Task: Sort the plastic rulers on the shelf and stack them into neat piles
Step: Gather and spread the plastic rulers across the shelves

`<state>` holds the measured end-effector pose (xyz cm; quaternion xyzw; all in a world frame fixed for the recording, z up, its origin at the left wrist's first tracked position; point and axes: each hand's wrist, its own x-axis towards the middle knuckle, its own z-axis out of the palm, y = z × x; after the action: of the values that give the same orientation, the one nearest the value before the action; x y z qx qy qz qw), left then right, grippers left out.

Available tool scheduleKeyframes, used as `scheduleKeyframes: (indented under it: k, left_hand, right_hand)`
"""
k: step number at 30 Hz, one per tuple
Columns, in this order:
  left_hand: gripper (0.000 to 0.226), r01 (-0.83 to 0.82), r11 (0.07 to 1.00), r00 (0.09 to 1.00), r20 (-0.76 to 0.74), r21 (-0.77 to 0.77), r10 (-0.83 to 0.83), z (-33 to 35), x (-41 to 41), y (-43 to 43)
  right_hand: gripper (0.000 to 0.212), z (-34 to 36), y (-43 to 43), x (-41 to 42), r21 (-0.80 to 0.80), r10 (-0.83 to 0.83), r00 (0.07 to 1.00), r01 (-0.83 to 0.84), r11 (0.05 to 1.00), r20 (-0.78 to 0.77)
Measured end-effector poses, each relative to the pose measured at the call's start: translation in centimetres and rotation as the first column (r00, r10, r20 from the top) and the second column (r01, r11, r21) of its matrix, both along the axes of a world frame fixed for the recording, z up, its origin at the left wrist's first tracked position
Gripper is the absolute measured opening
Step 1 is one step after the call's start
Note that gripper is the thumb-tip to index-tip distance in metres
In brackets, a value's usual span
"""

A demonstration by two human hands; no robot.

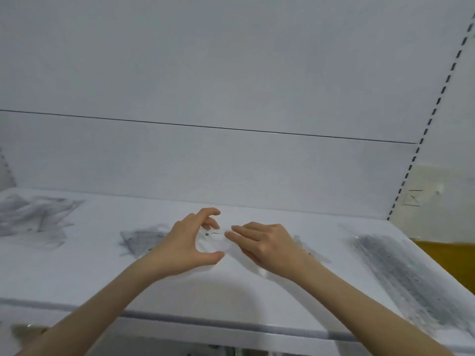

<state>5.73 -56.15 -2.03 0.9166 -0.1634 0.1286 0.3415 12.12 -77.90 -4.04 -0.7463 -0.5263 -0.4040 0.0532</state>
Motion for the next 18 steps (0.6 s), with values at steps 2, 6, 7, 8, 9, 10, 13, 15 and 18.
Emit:
scheduleKeyframes:
  k: [2, 6, 7, 8, 9, 10, 13, 15, 18]
  left_hand:
    - [0.064, -0.114, 0.993, 0.993, -0.006, -0.025, 0.114, -0.2, -1.5, 3.8]
    - [0.059, -0.377, 0.926, 0.925, 0.042, -0.008, 0.377, -1.3, -5.0, 12.0]
    - [0.056, -0.438, 0.899, 0.898, 0.047, -0.006, 0.438, -1.6, -6.0, 14.1]
    - [0.054, -0.493, 0.87, 0.869, 0.046, -0.008, 0.493, -1.8, -6.9, 16.0]
    - [0.052, -0.542, 0.84, 0.839, 0.041, -0.007, 0.542, -2.0, -7.8, 17.8]
    - [0.051, -0.582, 0.813, 0.813, 0.037, 0.005, 0.581, -2.2, -8.6, 19.5]
    - [0.05, -0.653, 0.745, 0.753, 0.018, 0.132, 0.657, -2.6, -10.8, 24.3]
    - [0.047, -0.682, 0.705, 0.722, 0.021, 0.194, 0.692, -2.5, -11.9, 27.8]
    - [0.039, -0.712, 0.669, 0.693, 0.058, 0.213, 0.719, -1.8, -12.2, 32.9]
  right_hand:
    - [0.023, -0.1, 4.4, 0.4, -0.002, 0.058, 0.998, -0.058, 0.998, 0.025]
    - [0.035, -0.4, 12.2, 1.2, -0.041, 0.045, 0.999, -0.044, 0.998, 0.006]
    - [0.038, -0.4, 14.0, 1.4, -0.084, -0.007, 1.0, 0.007, 0.996, -0.004]
    - [0.039, -0.4, 15.5, 1.6, -0.129, -0.059, 0.998, 0.057, 0.99, -0.013]
    - [0.036, -0.6, 16.8, 1.8, -0.171, -0.1, 0.995, 0.095, 0.981, -0.024]
    - [0.033, -1.0, 17.8, 2.2, -0.217, -0.121, 0.992, 0.11, 0.97, -0.035]
    - [0.024, -2.7, 18.4, 3.5, -0.347, -0.137, 0.989, 0.106, 0.932, -0.064]
    - [0.025, -2.3, 17.8, 3.8, -0.355, -0.178, 0.981, 0.139, 0.924, -0.08]
    - [0.048, -0.3, 18.6, 3.7, -0.294, -0.218, 0.969, 0.177, 0.939, -0.112]
